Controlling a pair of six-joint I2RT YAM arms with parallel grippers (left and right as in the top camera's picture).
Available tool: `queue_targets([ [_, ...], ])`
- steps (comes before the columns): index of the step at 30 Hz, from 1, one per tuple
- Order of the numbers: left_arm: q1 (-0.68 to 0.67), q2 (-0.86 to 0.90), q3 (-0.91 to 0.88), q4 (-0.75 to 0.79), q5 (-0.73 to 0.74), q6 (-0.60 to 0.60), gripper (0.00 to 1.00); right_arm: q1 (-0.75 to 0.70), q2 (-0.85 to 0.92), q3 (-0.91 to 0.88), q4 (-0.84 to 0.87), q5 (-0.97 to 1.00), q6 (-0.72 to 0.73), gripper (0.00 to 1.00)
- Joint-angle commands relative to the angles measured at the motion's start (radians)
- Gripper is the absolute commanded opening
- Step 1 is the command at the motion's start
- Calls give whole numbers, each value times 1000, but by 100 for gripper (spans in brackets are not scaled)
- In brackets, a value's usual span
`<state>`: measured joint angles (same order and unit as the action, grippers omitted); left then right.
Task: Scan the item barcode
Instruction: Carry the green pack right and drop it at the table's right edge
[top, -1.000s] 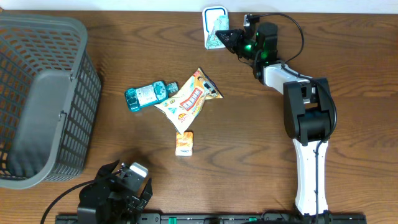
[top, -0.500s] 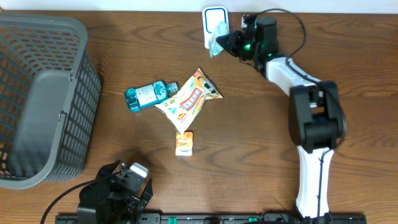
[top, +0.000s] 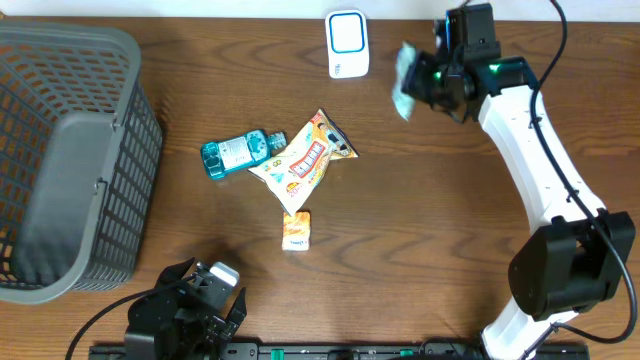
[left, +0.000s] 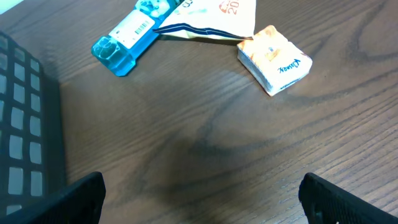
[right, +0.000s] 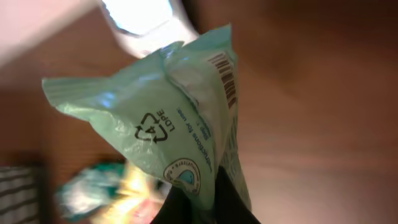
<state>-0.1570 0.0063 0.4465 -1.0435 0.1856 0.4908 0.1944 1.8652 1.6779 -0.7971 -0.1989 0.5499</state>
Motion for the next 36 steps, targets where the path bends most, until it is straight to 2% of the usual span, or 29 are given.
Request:
queue_targets([
  [1, 4, 0, -3, -14, -10, 10, 99, -33, 12, -5, -84, 205, -24, 1],
  [11, 4, 0, -3, -14, -10, 10, 99, -195, 12, -5, -246, 576, 27, 1],
  [18, 4, 0, -3, -14, -10, 10, 99, -388, 13, -5, -234, 702, 32, 1],
  [29, 4, 0, -3, -14, -10, 10, 99, -682, 56, -39, -108, 716, 17, 1],
  [36, 4, 0, -3, -14, -10, 10, 99, -837, 164, -77, -44, 651, 17, 1],
])
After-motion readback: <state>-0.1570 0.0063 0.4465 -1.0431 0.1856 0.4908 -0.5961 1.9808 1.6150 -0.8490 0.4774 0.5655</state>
